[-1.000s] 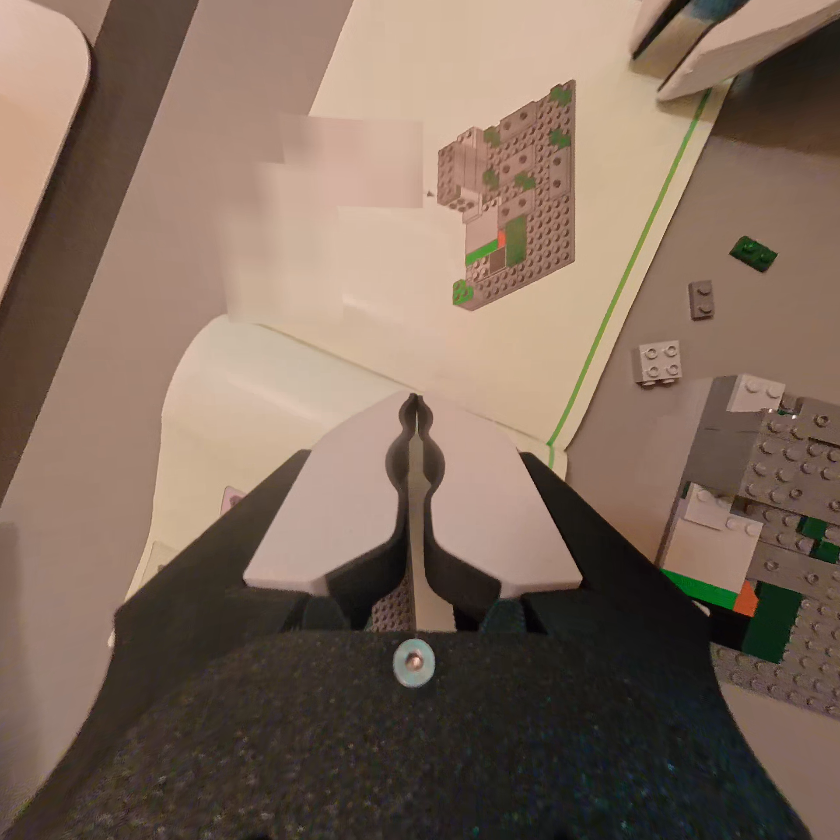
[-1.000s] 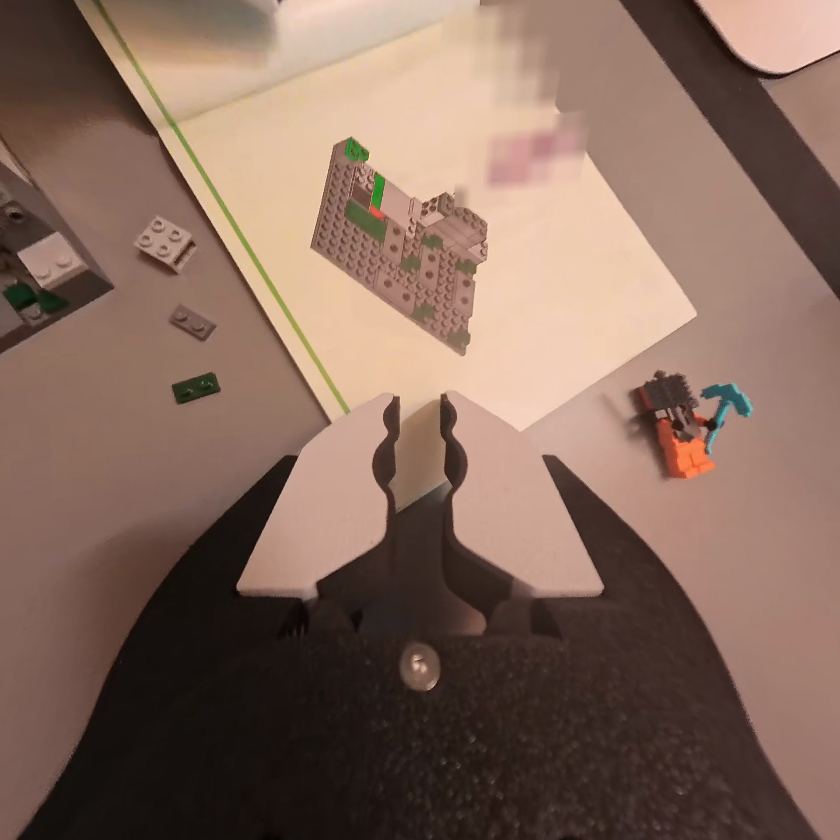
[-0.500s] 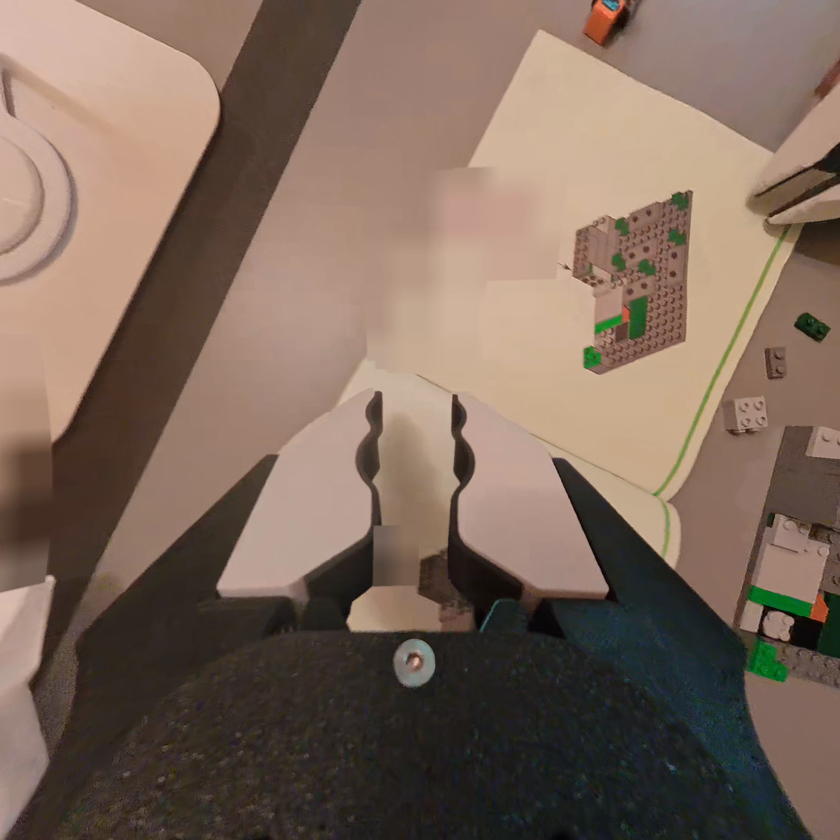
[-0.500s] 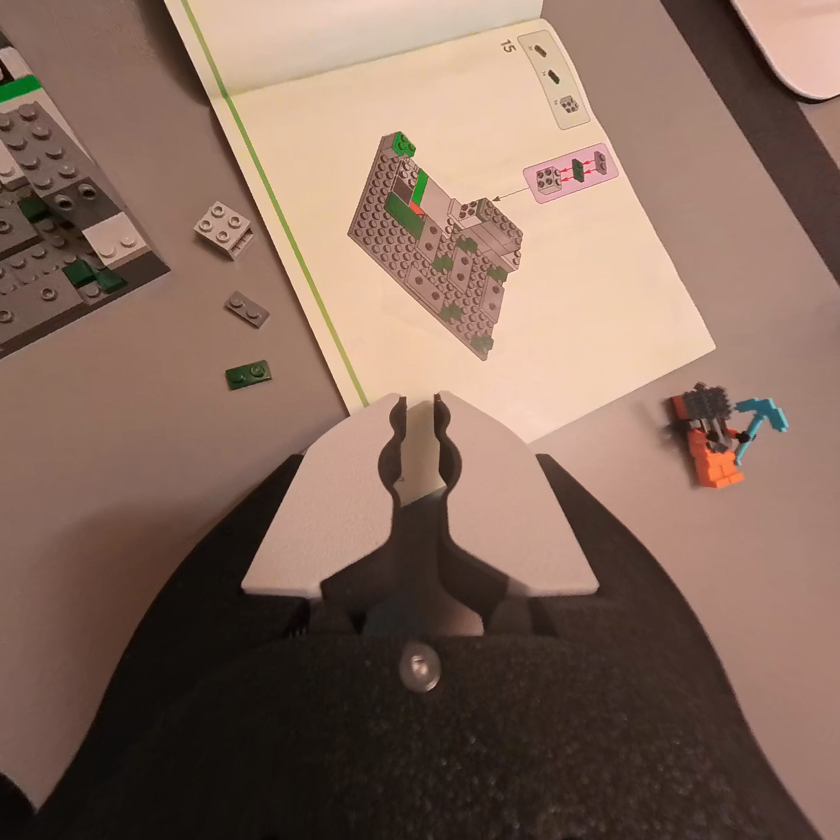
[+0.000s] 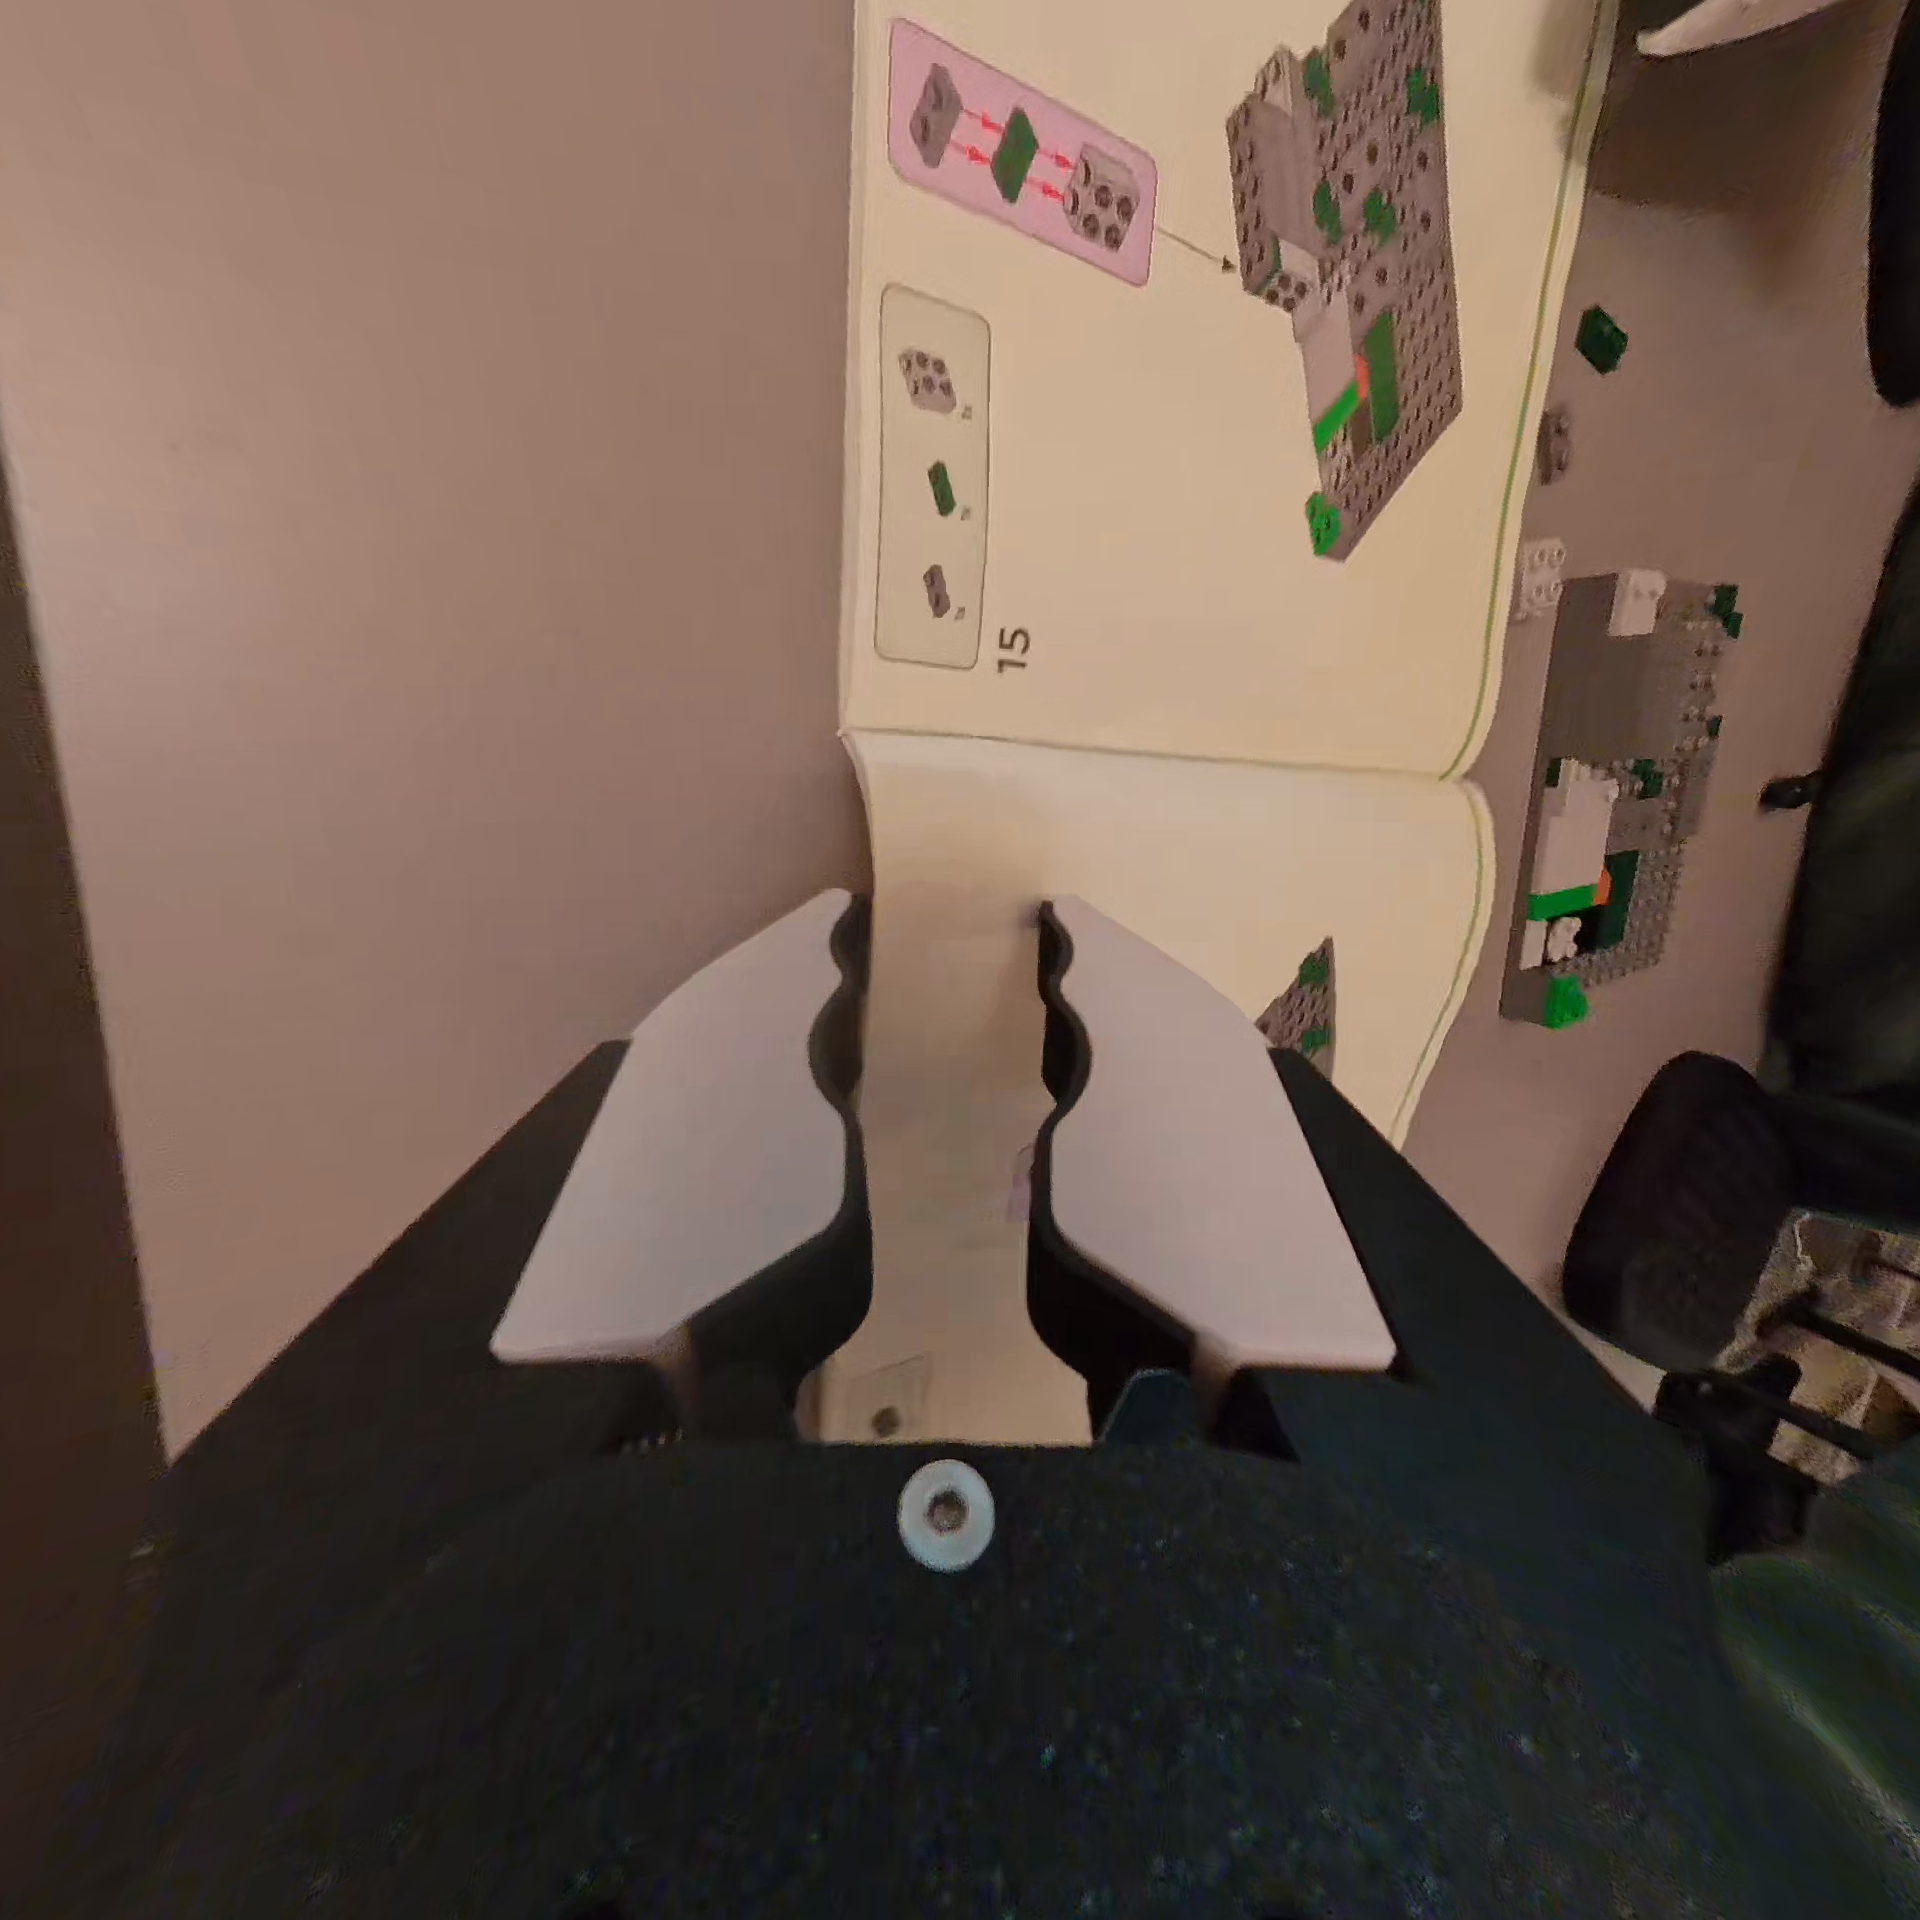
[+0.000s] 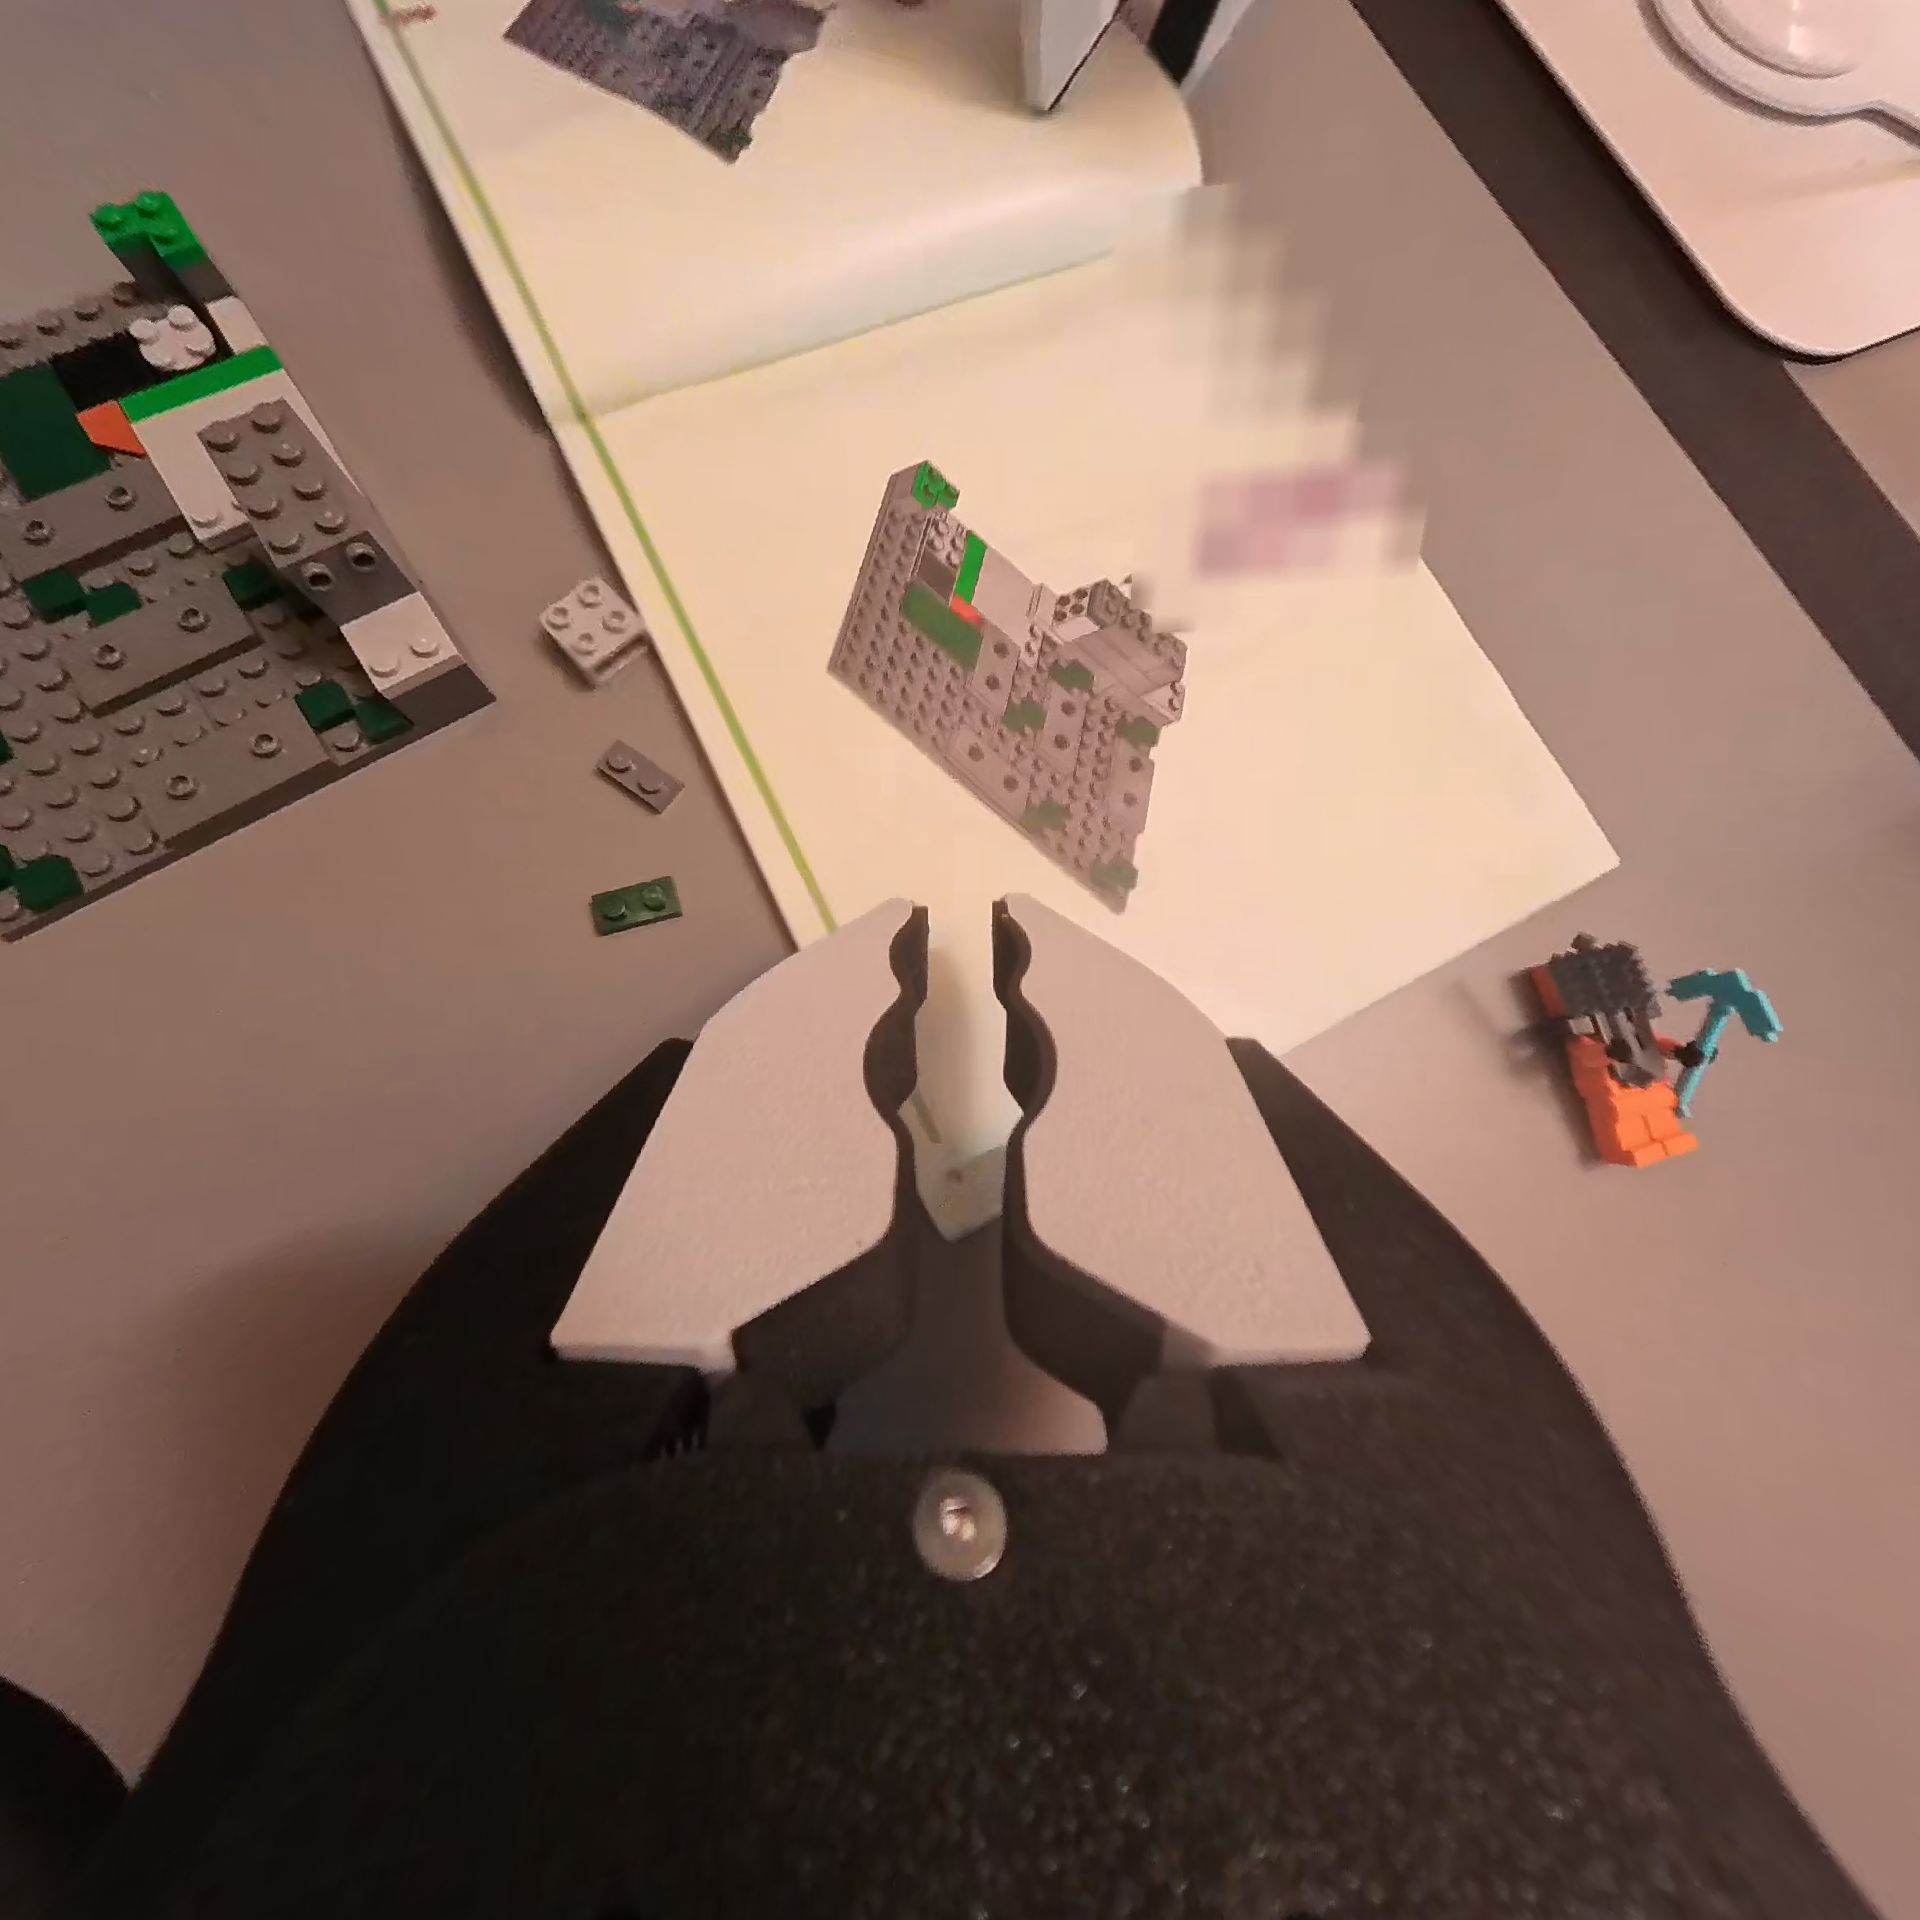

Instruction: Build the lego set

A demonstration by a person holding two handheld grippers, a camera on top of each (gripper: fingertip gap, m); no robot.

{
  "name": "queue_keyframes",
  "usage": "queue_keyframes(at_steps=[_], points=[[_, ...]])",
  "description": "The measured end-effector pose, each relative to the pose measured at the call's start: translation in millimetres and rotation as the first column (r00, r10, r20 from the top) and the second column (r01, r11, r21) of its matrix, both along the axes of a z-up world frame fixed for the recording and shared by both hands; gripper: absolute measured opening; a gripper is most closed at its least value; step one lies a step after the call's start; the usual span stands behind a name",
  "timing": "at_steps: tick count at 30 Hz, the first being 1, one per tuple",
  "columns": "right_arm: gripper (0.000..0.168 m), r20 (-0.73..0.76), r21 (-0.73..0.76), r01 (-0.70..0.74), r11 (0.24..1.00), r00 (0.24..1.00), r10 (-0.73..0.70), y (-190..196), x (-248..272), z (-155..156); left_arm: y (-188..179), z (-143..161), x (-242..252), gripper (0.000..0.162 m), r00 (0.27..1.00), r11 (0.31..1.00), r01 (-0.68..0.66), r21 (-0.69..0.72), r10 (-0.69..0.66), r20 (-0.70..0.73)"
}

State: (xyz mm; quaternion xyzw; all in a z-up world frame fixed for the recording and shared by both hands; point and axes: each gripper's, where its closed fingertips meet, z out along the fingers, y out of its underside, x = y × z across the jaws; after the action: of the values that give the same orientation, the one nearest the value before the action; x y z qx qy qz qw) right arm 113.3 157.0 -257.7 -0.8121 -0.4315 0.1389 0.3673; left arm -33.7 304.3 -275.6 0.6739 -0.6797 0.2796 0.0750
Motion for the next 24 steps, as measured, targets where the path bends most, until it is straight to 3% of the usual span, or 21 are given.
queue_keyframes(at_steps=[4, 8, 15, 19, 24], points=[[0.011, -0.005, 0.004, -0.003, 1.000, 1.000, 0.003, 0.9, -2.4, 1.2, -1.8, 1.6, 4.1, 0.015, 0.999, 0.999, 0.017, 0.045, -0.019, 0.047], [0.011, -0.005, 0.025, -0.002, 1.000, 1.000, 0.002, 2.6, -4.2, 7.1, 3.6, 28.7, 15.2, 0.007, 0.984, 0.981, 0.007, 0.192, -0.041, 0.173], [0.017, -0.022, 0.087, 0.017, 0.996, 1.000, -0.015, 20.2, -8.7, 29.2, 16.7, 89.4, 17.5, 0.000, 0.962, 0.839, 0.027, 0.544, -0.170, 0.215], [0.026, -0.038, 0.158, -0.036, 0.987, 0.998, 0.043, 48.4, -13.9, 55.1, 14.7, 104.8, 13.8, 0.000, 0.954, 0.770, 0.070, 0.634, -0.238, 0.184], [0.048, 0.049, 0.159, -0.243, 0.957, 0.970, 0.238, 109.9, -23.0, 82.2, 4.9, 111.6, 14.2, 0.000, 0.939, 0.711, 0.119, 0.693, -0.307, 0.154]])
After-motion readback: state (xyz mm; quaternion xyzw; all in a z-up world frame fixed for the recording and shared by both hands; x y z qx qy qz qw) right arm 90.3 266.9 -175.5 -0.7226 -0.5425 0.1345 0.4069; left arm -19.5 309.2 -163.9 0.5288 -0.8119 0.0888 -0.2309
